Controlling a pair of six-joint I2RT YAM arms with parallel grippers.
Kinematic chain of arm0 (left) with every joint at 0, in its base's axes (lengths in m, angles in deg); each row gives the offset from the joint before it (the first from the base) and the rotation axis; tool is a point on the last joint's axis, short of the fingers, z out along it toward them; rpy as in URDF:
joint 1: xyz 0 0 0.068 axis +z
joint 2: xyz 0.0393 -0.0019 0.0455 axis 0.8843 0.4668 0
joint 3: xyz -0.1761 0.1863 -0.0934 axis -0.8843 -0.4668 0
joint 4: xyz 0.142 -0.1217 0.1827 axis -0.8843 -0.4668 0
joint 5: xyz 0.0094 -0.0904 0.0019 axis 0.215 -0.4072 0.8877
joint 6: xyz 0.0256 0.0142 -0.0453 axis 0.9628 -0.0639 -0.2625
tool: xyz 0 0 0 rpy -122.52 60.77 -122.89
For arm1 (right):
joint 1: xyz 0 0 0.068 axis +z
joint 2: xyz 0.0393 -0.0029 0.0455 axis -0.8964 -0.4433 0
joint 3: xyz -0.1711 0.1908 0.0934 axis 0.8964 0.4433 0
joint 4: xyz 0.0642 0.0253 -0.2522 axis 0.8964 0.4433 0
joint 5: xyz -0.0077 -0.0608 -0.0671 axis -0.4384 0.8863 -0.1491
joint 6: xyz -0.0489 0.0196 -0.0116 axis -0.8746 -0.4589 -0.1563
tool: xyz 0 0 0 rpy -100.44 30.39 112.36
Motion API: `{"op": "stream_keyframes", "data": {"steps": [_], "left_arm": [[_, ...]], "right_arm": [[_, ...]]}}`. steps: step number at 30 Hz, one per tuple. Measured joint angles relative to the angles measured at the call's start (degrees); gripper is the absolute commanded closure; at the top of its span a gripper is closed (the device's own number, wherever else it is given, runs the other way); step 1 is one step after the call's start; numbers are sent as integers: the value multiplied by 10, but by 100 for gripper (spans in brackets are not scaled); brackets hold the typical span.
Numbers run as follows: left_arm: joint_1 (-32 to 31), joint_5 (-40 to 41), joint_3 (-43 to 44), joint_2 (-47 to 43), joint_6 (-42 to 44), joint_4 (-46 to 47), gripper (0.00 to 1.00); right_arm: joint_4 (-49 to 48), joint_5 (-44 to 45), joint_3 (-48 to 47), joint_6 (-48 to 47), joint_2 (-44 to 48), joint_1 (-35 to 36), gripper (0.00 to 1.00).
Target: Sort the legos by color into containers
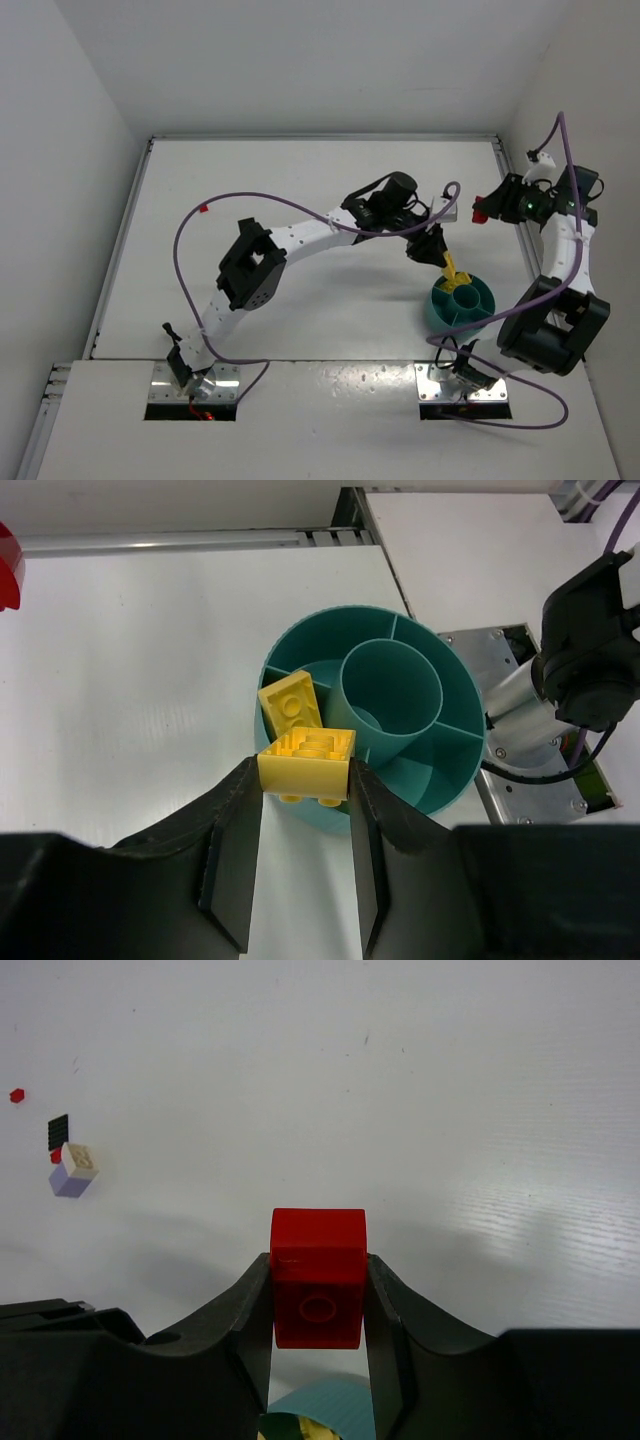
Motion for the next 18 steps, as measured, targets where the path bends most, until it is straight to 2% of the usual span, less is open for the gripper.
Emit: {"op": "stream_keyframes", "data": {"steps": [10,18], "left_arm": [[0,11,44,37,3,-22,96],[-1,6,46,43,34,-52,92]], "right_arm": [[0,-8,4,10,11,-9,100],[4,-8,4,10,11,-13,100]]}}
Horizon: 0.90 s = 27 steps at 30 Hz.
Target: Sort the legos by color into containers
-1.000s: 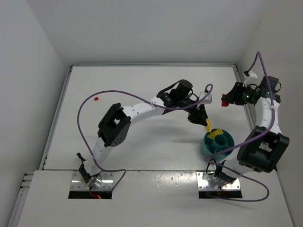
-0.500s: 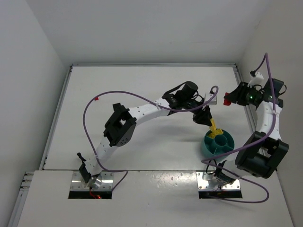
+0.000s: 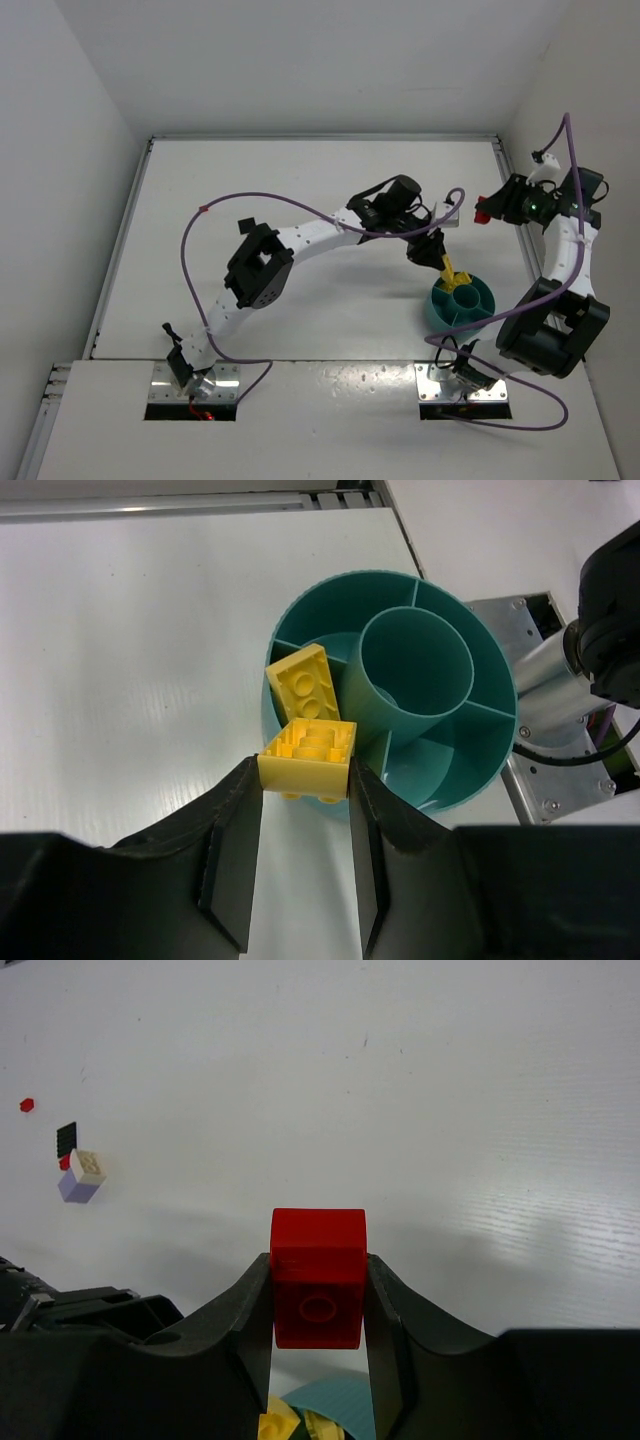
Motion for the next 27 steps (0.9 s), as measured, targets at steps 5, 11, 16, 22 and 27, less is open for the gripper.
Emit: {"op": "stream_keyframes", "data": {"steps": [5,11,16,22,27], "left_arm": [[-12,-3,0,0,43,-24,84],[-34,7,-7,0,84,-56,39],[-36,7,-28,-10,80,-49,31],[-12,2,-139,-86,-30,74,31],[34,24,-140,-155,-98,134,31]], "right_arm": [[1,-2,0,0,0,0,100],[3,-5,0,-4,0,0,100],[5,-24,0,-9,0,0,100],[43,-52,-1,-73,0,2,100],[158,-82,-33,-213,-3,8,100]]}}
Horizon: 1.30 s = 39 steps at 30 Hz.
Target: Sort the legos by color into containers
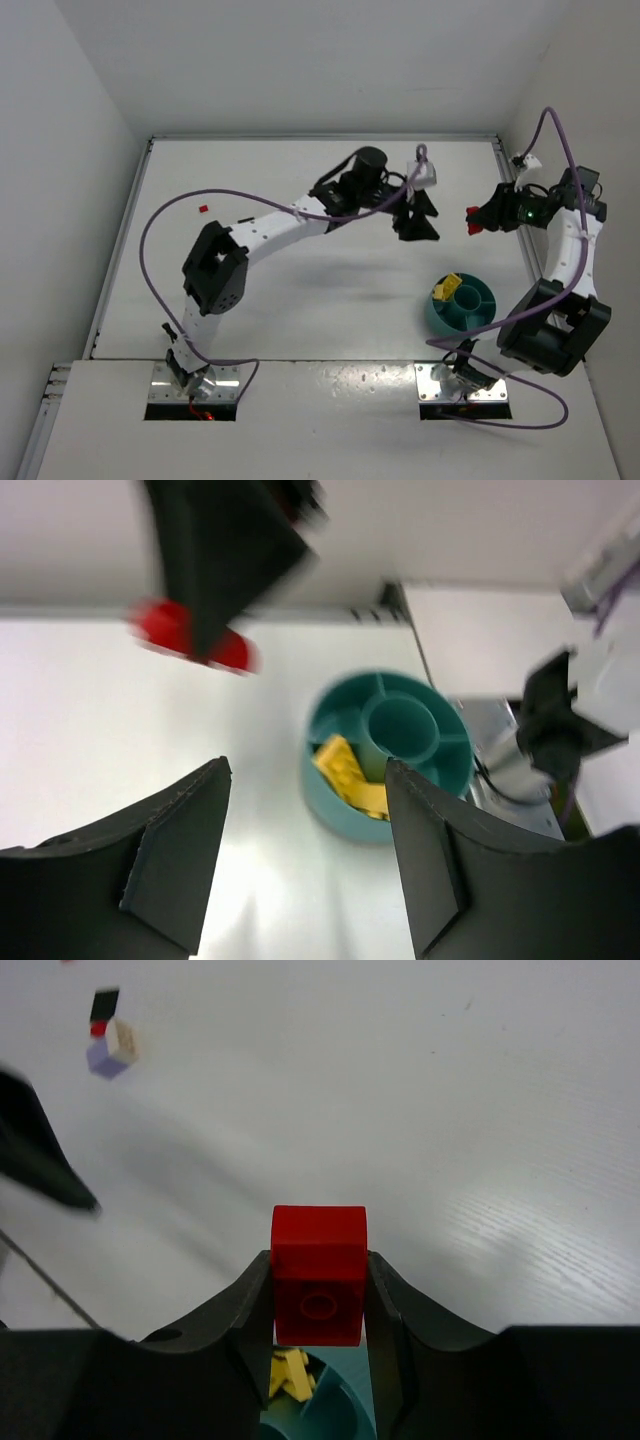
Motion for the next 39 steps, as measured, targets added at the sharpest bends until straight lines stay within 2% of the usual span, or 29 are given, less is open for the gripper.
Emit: {"op": "stream_keyframes", "data": {"steps": [7,13,27,39], "left_arm": [[73,16,-6,-85,-47,35,35],[70,-34,-50,-80,-68,44,35],[36,-106,-54,-72,-8,18,40],[23,-97,-54,-62,40,-10,39]], "right_arm": [[194,-30,-88,-219,-5,28,100],[293,-44,-100,-347,-5,70,100],[328,-36,-70,-495,25,158,100],[332,-2,-79,-521,26,203,100]]}}
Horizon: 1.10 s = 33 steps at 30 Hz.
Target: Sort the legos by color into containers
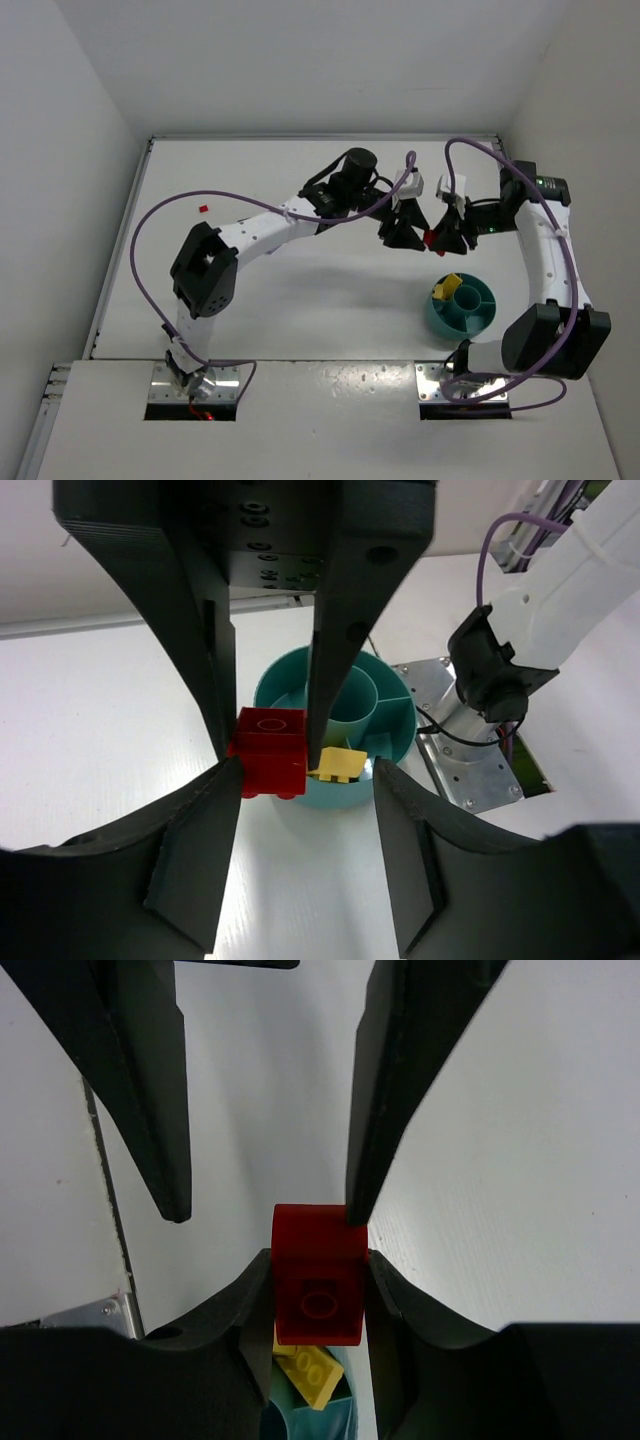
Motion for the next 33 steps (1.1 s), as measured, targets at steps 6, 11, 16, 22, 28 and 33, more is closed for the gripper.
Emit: {"op": "stream_keyframes", "data": {"steps": [6,11,16,22,28,33], "left_arm": [[0,21,0,8,7,0,36],[0,29,0,15,10,-2,37],[0,31,0,15,10,-2,53],[0,30,0,15,14,-2,84],[0,29,-2,15,12,-2,95],[0,35,-9,15,11,0,99]], "right_arm": [[0,12,-1,-5,0,16,100],[0,11,-1,-6,1,24,100],[0,11,-1,-6,1,27,100],[-7,16,-2,-5,1,27,100],[-8,22,-2,16,0,27,62],[-20,38,5,64,2,28,22]]}}
